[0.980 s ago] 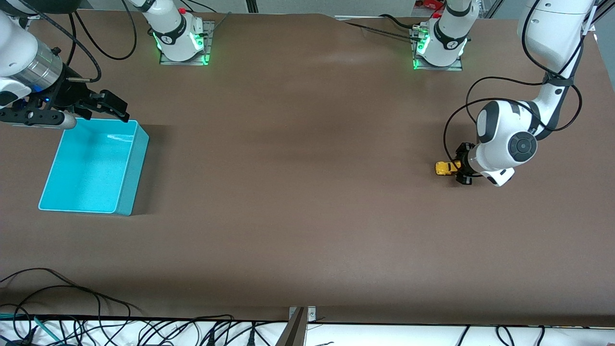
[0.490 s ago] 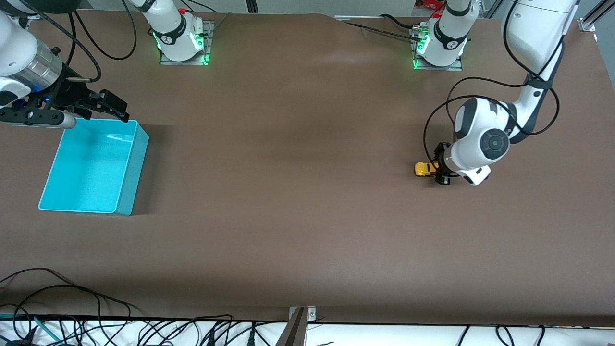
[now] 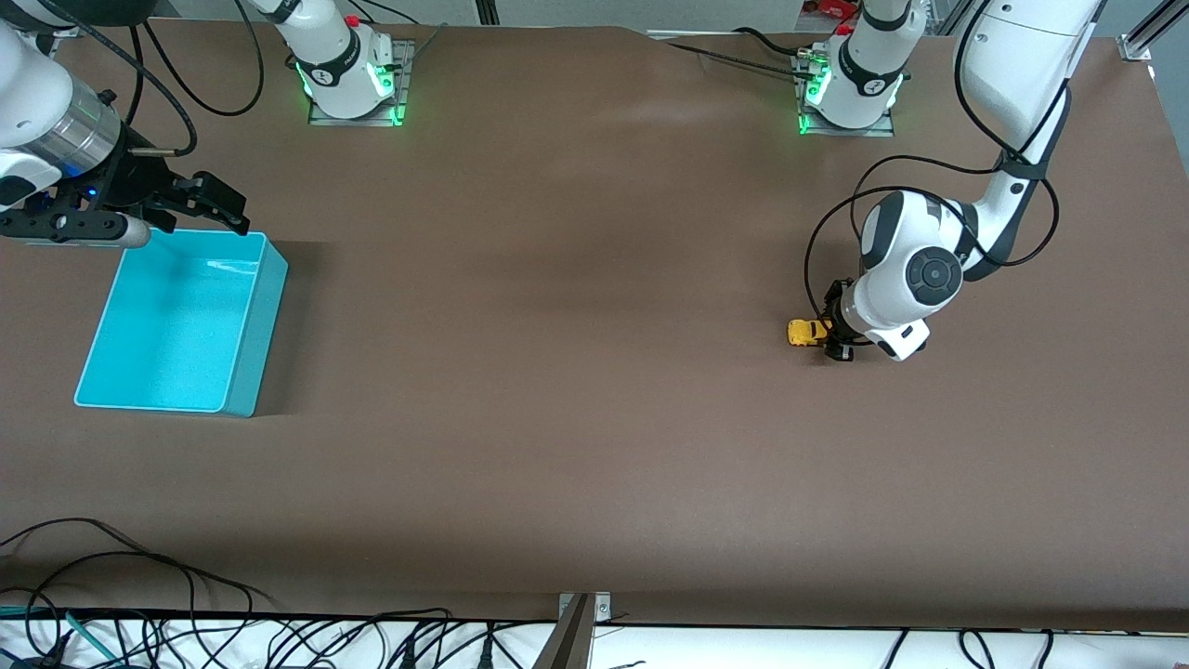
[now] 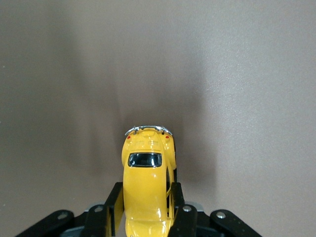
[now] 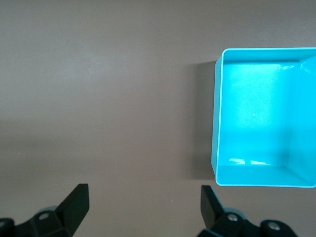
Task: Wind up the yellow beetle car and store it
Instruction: 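Drag the held car backward along the table with the left gripper, then push the car forward and back again to wind it up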
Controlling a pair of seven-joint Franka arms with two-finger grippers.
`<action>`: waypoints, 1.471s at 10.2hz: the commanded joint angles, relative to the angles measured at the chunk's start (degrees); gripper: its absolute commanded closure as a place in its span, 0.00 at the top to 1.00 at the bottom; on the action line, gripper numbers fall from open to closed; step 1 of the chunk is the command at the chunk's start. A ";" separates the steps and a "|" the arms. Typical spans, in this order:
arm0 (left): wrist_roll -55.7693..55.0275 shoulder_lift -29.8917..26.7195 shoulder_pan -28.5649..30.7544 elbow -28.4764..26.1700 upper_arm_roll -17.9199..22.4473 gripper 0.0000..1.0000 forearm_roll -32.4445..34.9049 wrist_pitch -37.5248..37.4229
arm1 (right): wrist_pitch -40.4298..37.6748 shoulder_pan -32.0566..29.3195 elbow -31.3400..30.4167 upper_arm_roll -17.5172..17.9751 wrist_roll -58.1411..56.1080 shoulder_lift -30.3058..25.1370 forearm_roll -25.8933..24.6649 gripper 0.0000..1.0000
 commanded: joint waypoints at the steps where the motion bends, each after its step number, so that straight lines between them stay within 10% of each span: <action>1: 3.71 2.11 2.93 0.54 0.30 0.00 1.68 2.24 | -0.24 0.21 0.22 -0.11 -0.86 -0.26 -0.93 1.00; 15: 22.00 6.32 21.84 2.47 0.74 0.00 9.85 2.24 | -0.24 0.13 0.22 -0.20 -0.95 -0.26 -0.75 1.00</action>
